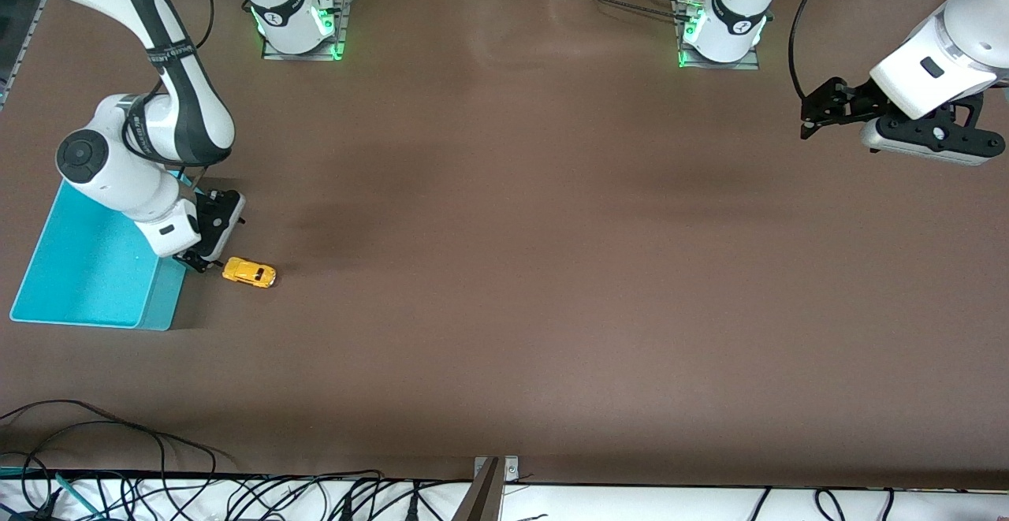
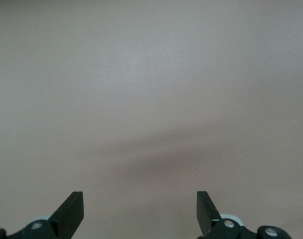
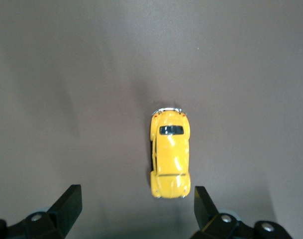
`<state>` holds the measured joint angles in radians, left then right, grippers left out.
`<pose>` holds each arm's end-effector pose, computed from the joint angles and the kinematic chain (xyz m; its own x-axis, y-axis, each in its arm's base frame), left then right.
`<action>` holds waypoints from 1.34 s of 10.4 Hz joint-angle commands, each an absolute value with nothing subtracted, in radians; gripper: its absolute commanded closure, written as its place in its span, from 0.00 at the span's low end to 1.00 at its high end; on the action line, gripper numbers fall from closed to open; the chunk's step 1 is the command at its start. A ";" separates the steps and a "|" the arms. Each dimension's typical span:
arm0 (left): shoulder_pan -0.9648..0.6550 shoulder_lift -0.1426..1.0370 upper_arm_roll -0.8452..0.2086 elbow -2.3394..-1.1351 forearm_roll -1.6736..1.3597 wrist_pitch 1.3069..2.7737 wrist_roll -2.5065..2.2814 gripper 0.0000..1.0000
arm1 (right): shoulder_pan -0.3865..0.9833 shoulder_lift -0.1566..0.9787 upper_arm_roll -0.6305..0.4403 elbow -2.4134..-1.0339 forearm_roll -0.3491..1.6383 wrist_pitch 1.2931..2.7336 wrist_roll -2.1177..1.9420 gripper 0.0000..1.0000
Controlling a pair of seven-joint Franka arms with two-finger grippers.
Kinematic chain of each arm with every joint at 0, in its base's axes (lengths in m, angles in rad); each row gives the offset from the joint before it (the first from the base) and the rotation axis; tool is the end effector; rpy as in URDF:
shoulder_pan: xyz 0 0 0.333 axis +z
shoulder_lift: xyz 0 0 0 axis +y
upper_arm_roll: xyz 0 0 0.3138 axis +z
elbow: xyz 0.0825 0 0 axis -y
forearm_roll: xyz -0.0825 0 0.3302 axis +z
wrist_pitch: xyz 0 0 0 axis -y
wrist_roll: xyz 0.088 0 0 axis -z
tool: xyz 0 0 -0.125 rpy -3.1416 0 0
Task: Wind up and store yellow beetle car
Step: 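Lower the right gripper and grasp the yellow car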
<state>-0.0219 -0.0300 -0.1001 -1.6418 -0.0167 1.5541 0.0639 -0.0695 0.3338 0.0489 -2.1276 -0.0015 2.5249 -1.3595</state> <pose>0.4831 -0.0621 0.5881 0.9812 -0.1847 -0.0568 -0.1840 -0.9828 0.0174 0.5482 -0.0119 0.2787 0.2309 0.9726 0.0281 0.9709 -0.2322 0.0593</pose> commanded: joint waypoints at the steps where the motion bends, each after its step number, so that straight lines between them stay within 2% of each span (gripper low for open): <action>1: -0.081 -0.018 -0.025 -1.614 -0.005 1.529 0.055 0.00 | -0.083 0.383 0.083 -2.120 0.000 2.612 -1.416 0.00; 4: -0.075 -0.017 -0.031 -1.614 -0.012 1.529 0.049 0.00 | -0.095 0.458 0.087 -2.109 0.000 2.710 -1.477 0.00; 9: -0.025 -0.015 -0.075 -1.612 -0.029 1.522 0.048 0.00 | -0.127 0.520 0.089 -2.088 0.000 2.767 -1.531 0.00; 10: -0.017 -0.017 -0.086 -1.612 -0.029 1.517 0.046 0.00 | -0.127 0.520 0.092 -2.088 0.000 2.767 -1.531 0.14; 11: -0.015 -0.017 -0.086 -1.609 -0.029 1.506 0.048 0.00 | -0.127 0.520 0.097 -2.089 0.002 2.767 -1.531 0.32; 13: -0.012 -0.015 -0.086 -1.608 -0.029 1.505 0.048 0.00 | -0.127 0.523 0.104 -2.088 0.002 2.767 -1.529 0.56; 14: -0.015 -0.014 -0.086 -1.605 -0.029 1.502 0.048 0.00 | -0.126 0.523 0.109 -2.089 0.003 2.767 -1.525 0.75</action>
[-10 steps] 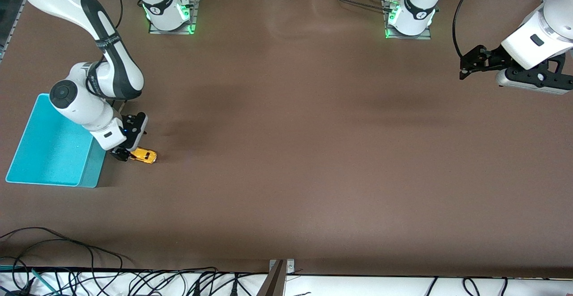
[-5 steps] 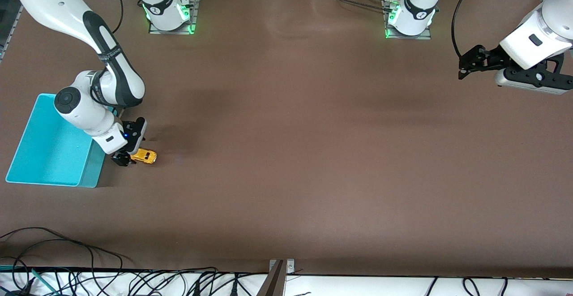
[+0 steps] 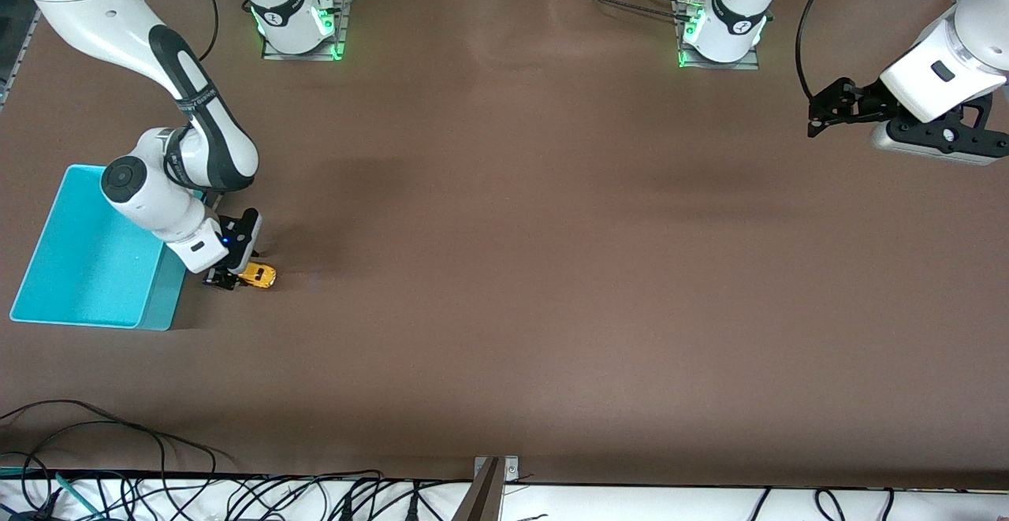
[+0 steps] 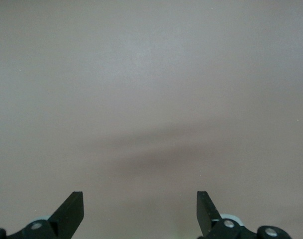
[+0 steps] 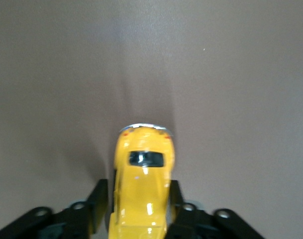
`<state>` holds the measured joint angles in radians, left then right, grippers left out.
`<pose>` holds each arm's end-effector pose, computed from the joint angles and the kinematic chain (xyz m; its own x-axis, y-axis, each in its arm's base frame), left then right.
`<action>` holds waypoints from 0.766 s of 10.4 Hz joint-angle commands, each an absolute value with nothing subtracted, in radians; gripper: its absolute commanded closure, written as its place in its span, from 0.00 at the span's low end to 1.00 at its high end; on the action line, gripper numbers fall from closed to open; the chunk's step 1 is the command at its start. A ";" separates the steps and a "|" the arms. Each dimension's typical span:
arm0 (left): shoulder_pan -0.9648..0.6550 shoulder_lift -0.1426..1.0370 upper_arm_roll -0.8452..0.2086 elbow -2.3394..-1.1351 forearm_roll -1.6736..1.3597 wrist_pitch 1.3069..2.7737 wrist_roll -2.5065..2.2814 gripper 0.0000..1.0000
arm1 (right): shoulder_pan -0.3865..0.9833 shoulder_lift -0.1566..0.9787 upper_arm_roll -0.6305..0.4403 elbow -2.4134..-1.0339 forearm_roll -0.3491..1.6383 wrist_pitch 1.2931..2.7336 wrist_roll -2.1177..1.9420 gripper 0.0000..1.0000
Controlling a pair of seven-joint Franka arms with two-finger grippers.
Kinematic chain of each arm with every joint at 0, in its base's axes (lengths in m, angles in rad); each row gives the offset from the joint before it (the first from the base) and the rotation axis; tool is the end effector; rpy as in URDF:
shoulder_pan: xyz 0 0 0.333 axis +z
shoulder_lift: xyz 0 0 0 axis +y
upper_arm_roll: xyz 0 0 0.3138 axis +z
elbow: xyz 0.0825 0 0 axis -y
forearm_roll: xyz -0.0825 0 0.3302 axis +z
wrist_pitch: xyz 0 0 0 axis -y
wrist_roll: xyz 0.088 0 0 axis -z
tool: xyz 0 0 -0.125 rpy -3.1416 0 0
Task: Wind up and store yellow beetle car
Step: 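Lower the right gripper and grasp the yellow car, then lift the car and carry it into the turquoise bin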
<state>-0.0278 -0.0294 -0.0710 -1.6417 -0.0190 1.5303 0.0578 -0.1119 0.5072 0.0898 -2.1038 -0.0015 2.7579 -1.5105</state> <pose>0.4814 -0.0507 0.5860 0.9844 -0.1562 -0.0809 -0.1549 -0.9877 0.0216 0.5682 -0.0137 0.2145 0.0915 0.9945 0.0516 0.9845 -0.0981 0.1451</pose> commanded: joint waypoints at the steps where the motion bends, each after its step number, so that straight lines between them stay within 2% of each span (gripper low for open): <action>1: -0.012 -0.011 -0.084 -1.605 -0.031 1.500 0.048 0.00 | -0.127 0.519 0.109 -2.089 0.003 2.763 -1.526 0.96; 3: -0.014 -0.009 -0.084 -1.601 -0.031 1.500 0.048 0.00 | -0.126 0.477 0.121 -2.091 0.005 2.735 -1.526 1.00; 8: -0.011 -0.009 -0.081 -1.601 -0.029 1.499 0.048 0.00 | -0.127 0.281 0.124 -2.089 0.003 2.417 -1.531 1.00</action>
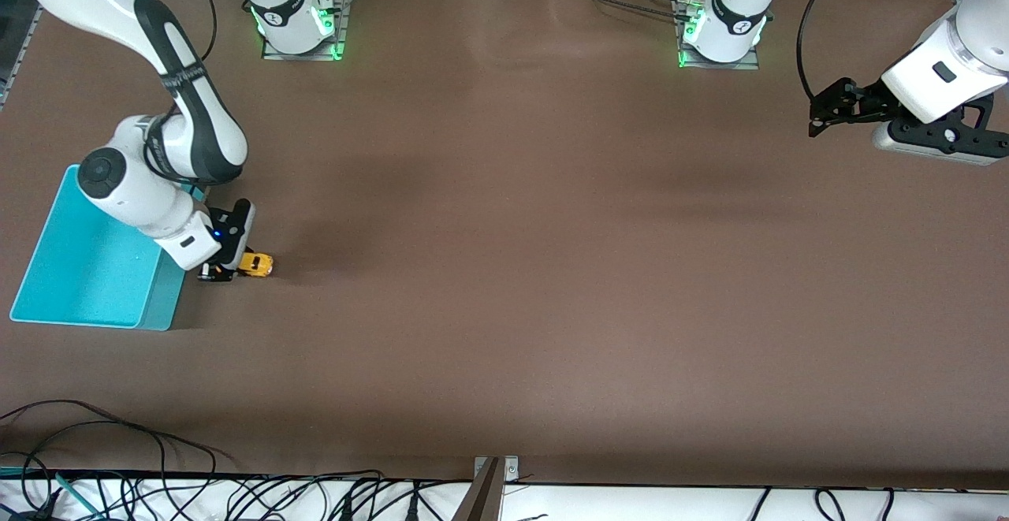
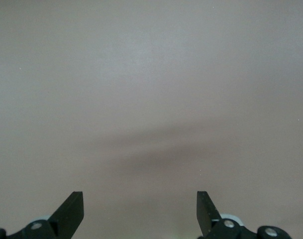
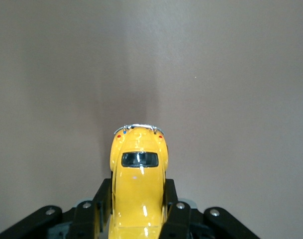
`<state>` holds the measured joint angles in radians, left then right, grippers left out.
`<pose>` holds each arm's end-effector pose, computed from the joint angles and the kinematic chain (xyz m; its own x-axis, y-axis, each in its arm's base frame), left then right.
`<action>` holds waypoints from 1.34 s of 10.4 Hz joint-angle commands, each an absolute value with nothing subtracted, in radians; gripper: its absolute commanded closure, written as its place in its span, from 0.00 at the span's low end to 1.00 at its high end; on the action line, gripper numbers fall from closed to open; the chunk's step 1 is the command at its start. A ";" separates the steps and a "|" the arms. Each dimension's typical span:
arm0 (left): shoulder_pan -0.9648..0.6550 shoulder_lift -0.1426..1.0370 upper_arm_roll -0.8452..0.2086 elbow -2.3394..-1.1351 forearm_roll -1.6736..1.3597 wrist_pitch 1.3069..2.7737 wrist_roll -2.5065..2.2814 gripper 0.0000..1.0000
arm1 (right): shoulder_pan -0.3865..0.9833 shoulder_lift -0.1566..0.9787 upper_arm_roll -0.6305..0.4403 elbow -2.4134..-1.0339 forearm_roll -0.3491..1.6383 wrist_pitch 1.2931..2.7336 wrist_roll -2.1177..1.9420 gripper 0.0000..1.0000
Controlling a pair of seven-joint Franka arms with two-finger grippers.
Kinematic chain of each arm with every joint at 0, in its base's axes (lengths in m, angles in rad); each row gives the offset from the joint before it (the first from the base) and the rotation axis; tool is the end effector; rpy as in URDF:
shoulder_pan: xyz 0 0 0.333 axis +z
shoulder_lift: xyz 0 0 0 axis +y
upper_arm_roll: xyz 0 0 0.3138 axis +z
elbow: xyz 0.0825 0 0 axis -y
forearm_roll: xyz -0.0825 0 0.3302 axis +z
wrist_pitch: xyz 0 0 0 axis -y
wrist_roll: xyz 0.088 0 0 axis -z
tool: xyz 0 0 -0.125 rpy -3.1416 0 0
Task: Wind up and store yellow beetle car
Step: 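Lift the car and carry it into the turquoise bin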
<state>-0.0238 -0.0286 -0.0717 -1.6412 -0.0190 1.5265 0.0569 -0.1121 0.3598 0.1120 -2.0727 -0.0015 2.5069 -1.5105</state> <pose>0.4813 -0.0491 0.5855 0.9847 -0.1521 -0.0850 -0.1508 -0.9883 0.0218 0.5625 -0.0021 0.2839 0.0661 0.9969 0.0429 0.9949 -0.0692 0.0739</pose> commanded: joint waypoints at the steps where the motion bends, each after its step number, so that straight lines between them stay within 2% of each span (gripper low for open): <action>1: -0.011 -0.008 -0.081 -1.601 -0.029 1.497 0.048 0.00 | -0.127 0.249 0.124 -2.088 0.005 2.360 -1.554 1.00; 4: -0.011 -0.009 -0.081 -1.601 -0.029 1.496 0.048 0.00 | -0.129 0.148 0.111 -2.088 0.005 2.232 -1.693 1.00; 9: -0.014 -0.009 -0.086 -1.600 -0.031 1.486 0.020 0.00 | -0.141 0.109 -0.001 -2.071 -0.023 2.134 -2.047 1.00; 14: -0.014 -0.009 -0.086 -1.600 -0.031 1.479 0.020 0.00 | -0.297 0.129 -0.009 -2.069 -0.029 2.118 -2.417 1.00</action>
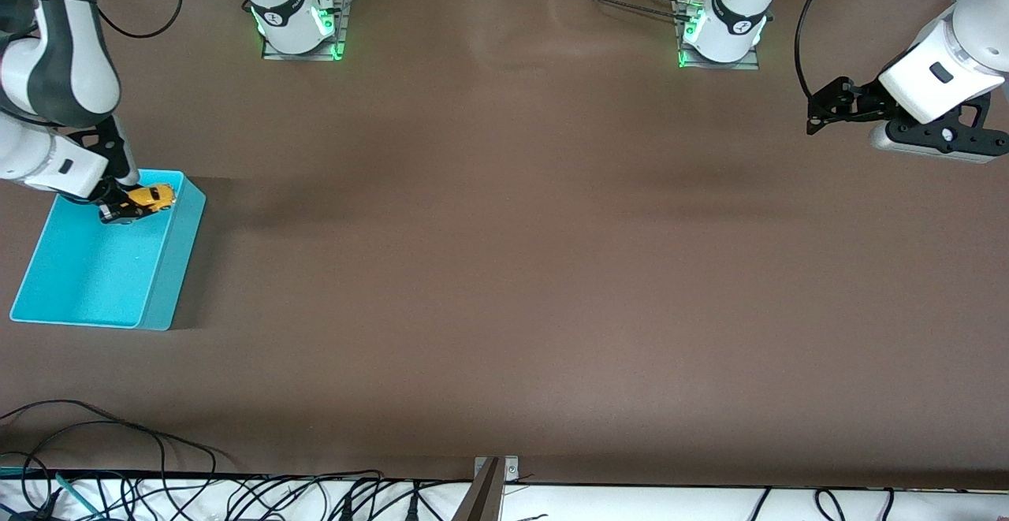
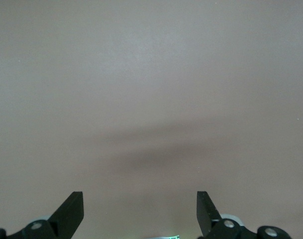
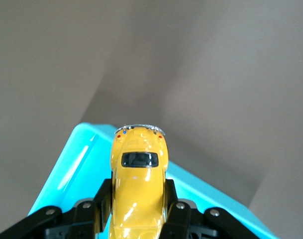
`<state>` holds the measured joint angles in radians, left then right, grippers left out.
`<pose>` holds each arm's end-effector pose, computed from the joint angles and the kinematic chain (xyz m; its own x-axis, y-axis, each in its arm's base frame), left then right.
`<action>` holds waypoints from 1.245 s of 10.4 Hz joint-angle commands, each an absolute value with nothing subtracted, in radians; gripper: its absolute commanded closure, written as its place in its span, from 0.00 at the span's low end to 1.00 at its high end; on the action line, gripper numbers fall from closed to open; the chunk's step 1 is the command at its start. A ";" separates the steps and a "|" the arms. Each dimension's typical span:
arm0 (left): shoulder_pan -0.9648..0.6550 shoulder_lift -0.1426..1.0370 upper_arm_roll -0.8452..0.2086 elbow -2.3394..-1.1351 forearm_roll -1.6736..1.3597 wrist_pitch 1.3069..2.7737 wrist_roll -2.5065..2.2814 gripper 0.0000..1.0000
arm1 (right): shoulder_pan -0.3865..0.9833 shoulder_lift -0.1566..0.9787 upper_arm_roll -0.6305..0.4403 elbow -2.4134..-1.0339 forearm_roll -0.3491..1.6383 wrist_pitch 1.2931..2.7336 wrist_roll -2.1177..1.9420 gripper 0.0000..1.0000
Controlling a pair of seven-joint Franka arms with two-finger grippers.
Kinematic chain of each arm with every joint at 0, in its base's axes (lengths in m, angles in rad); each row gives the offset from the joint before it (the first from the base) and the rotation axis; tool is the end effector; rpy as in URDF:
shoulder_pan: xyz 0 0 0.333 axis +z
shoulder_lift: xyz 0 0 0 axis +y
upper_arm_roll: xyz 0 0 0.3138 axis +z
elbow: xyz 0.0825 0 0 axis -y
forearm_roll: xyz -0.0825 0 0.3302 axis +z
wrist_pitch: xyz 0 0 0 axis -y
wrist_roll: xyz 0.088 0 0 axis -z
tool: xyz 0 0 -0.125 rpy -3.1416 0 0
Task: Wind up and store yellow beetle car
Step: 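Lift the car and carry it into the turquoise bin, then lower the car onto the bin floor and open the right gripper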
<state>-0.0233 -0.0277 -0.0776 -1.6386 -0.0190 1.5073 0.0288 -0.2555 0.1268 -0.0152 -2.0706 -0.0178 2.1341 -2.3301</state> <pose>0.4789 -0.0515 0.5847 0.9862 -0.1297 -0.1030 -0.1284 -0.9915 0.0198 0.4982 -0.1392 0.3767 -0.4772 0.8782 0.0317 0.8764 0.4783 -0.0572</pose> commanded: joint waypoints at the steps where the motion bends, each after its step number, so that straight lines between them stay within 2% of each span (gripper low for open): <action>1: -0.014 -0.009 -0.084 -1.600 -0.031 1.479 0.020 0.00 | -0.336 0.149 -0.009 -2.065 -0.031 2.125 -2.468 1.00; 6: -0.012 -0.009 -0.084 -1.600 -0.031 1.479 0.021 0.00 | -0.466 0.351 -0.008 -1.935 -0.037 2.149 -2.692 1.00; 13: -0.012 -0.009 -0.084 -1.600 -0.031 1.477 0.021 0.00 | -0.549 0.540 -0.002 -1.896 -0.026 2.298 -2.799 1.00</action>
<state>-0.0225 -0.0275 -0.0776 -1.6380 -0.0191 1.5055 0.0268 -0.5156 0.5008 -0.0177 -1.9237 -0.0208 2.2811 -2.7264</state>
